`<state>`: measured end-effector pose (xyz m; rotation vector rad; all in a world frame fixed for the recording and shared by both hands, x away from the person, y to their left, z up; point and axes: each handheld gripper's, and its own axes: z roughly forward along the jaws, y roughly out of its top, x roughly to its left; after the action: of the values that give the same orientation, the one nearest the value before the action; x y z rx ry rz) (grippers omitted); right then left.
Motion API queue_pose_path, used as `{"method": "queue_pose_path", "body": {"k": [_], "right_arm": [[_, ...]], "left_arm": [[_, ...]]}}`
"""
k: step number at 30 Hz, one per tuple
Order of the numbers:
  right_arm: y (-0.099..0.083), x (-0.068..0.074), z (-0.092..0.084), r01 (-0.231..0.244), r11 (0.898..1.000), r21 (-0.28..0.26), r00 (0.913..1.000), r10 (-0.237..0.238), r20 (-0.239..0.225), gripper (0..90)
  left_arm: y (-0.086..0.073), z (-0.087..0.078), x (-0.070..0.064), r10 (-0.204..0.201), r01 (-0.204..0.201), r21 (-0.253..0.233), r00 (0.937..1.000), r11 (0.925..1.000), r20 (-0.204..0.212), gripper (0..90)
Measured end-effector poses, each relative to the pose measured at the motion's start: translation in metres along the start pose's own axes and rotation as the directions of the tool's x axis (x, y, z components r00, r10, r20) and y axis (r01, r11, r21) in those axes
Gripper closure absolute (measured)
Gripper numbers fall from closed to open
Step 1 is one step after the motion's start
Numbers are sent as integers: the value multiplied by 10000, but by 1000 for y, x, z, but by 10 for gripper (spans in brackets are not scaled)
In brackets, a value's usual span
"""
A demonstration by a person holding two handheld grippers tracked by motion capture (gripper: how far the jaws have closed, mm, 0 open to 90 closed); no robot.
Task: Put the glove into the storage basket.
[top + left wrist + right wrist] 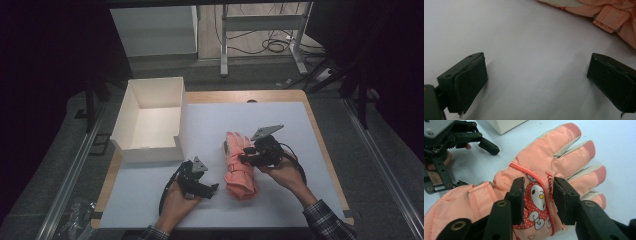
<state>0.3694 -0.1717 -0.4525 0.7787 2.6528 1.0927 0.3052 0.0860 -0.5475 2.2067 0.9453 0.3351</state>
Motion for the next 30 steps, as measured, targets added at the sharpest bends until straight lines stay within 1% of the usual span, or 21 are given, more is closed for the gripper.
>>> {"method": "queue_pose_path", "body": {"k": [2, 5, 7, 10, 12, 16, 17, 20, 22, 24, 25, 26, 27, 28, 29, 30], "right_arm": [[0, 0, -2, 10, 10000, -42, 10000, -10, 8, 597], [-2, -1, -10, -103, 9996, -270, 9999, 106, 118, 582], [-2, -1, -12, -148, 9994, -313, 9998, 153, 154, 580], [-5, -4, -19, -199, 9989, -423, 9992, 214, 342, 575], [-6, -4, -21, -210, 9988, -434, 9991, 226, 364, 573], [-14, -7, -29, -278, 9980, -567, 9974, 314, 644, 575], [-18, -8, -33, -336, 9974, -643, 9965, 383, 737, 577], [-23, -10, -36, -408, 9968, -682, 9955, 464, 830, 578], [-31, -11, -40, -596, 9953, -769, 9941, 661, 855, 609], [-37, -12, -41, -688, 9945, -794, 9934, 756, 858, 641], [-37, -12, -41, -688, 9945, -794, 9934, 756, 858, 641], [-39, -12, -41, -732, 9941, -798, 9932, 799, 844, 660], [-43, -11, -41, -801, 9935, -803, 9929, 866, 815, 682], [-50, -10, -41, -844, 9934, -780, 9928, 905, 790, 724], [-50, -10, -41, -844, 9934, -780, 9928, 905, 790, 724], [-56, -8, -40, -875, 9936, -718, 9927, 930, 766, 757]], "left_arm": [[0, 0, 0, 1, -1, 0, 10000, 10000, 2, 29], [0, 0, 0, -3, 3, 6, 10000, 10000, 6, 29], [0, 0, 0, -1, 1, 7, 10000, 10000, 7, 29], [0, 0, 0, -3, 3, 5, 10000, 10000, 8, 29], [0, 0, 0, -7, 7, 5, 10000, 10000, 10, 29], [0, 0, 0, -9, 9, 6, 10000, 10000, 14, 29], [0, 0, 0, -16, 16, 3, 10000, 10000, 14, 29], [0, 0, 0, -24, 24, 0, 10000, 10000, 20, 31], [0, -1, 0, 16, -16, -48, 10000, 10000, 5, 35], [-1, -2, -1, 75, -75, -97, 10000, 9999, 2, 41], [-1, -2, -1, 75, -75, -97, 10000, 9999, 2, 41], [-1, -3, -1, 93, -93, -40, 10000, 9999, -19, 41], [-2, -5, -1, 98, -98, -22, 9999, 9999, -76, 41], [-2, -6, -1, 108, -108, -9, 9999, 9999, -111, 41], [-3, -8, 0, 116, -116, 17, 9999, 9999, -125, 41], [-4, -13, 1, 66, -66, -2, 9997, 10000, -234, 41]]}}
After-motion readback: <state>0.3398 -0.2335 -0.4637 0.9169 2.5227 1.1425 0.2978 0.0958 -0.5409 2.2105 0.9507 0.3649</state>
